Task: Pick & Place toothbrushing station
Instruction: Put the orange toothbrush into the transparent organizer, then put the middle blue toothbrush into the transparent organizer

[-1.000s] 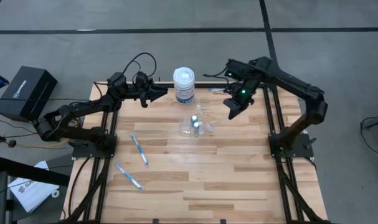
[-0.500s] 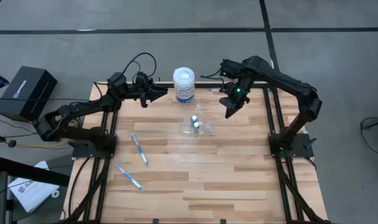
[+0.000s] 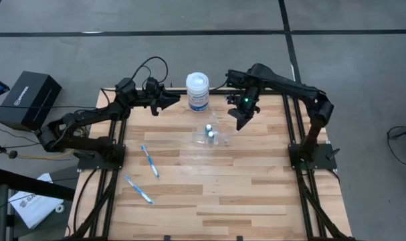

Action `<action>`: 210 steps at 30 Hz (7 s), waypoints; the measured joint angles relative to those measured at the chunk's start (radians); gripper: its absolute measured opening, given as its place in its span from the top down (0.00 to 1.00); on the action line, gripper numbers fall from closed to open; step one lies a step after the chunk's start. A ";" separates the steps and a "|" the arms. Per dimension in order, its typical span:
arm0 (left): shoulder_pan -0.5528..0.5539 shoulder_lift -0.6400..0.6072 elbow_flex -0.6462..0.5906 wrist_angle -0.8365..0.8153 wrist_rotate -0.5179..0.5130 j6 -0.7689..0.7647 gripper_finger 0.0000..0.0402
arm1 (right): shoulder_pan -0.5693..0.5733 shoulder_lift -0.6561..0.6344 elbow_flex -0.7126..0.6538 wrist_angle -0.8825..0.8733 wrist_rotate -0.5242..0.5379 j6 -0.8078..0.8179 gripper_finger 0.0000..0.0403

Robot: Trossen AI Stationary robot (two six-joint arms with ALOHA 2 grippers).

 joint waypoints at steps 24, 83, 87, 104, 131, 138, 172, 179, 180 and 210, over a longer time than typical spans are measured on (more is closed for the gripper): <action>0.000 0.000 0.000 0.000 -0.001 0.001 0.71 | -0.014 0.168 0.001 0.056 -0.072 -0.140 1.00; 0.140 0.000 0.617 -0.591 -0.140 0.265 0.79 | -0.167 -0.056 0.584 0.515 0.010 -0.144 0.38; 0.146 0.000 0.616 -0.588 -0.212 0.263 0.79 | -0.155 0.020 0.581 0.530 0.004 -0.076 0.38; 0.166 0.006 0.615 -0.600 -0.160 0.244 0.79 | -0.038 0.093 0.584 2.009 -0.016 0.544 0.38; 0.063 -0.001 0.611 -1.459 -0.251 0.409 0.79 | -0.109 0.021 0.623 2.032 0.061 0.431 0.54; -0.141 -0.132 0.473 -1.510 -0.521 0.009 0.79 | -0.186 -0.097 0.623 1.691 -0.059 0.223 0.53; -0.712 -0.163 -0.060 -1.467 -0.915 -1.152 0.47 | -0.362 -0.084 0.622 1.555 -0.293 0.263 0.49; -0.712 -0.181 -0.060 -1.527 -0.879 -1.179 0.45 | -0.359 -0.084 0.622 1.555 -0.290 0.264 0.50; -0.712 -0.185 -0.060 -1.553 -0.872 -1.180 0.46 | -0.357 -0.084 0.622 1.555 -0.289 0.264 0.50; -0.710 -0.211 -0.232 -1.420 -0.869 -1.213 0.54 | -0.330 -0.084 0.622 1.555 -0.287 0.275 0.56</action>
